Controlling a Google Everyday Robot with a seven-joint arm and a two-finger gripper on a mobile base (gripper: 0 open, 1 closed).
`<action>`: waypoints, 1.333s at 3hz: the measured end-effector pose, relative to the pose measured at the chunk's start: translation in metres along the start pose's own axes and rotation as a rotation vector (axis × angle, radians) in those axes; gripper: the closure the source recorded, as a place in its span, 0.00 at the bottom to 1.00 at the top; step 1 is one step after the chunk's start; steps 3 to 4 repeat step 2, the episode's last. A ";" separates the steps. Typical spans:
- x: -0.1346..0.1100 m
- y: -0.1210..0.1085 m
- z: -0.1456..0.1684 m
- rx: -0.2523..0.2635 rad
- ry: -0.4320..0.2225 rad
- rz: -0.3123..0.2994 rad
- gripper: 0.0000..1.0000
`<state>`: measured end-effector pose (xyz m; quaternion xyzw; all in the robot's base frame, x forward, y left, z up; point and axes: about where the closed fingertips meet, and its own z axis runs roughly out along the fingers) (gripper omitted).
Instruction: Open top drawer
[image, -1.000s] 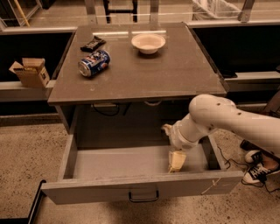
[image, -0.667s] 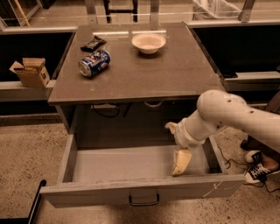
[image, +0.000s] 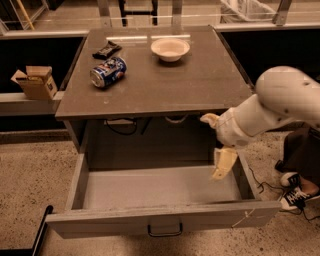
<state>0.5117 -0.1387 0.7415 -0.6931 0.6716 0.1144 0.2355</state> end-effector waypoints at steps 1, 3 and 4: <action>-0.005 -0.005 -0.042 0.033 -0.052 -0.007 0.00; -0.007 -0.006 -0.044 0.035 -0.057 -0.008 0.00; -0.007 -0.006 -0.044 0.035 -0.057 -0.008 0.00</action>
Offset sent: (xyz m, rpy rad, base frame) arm -0.0020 -0.0142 0.0354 0.0476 -0.0296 -0.0011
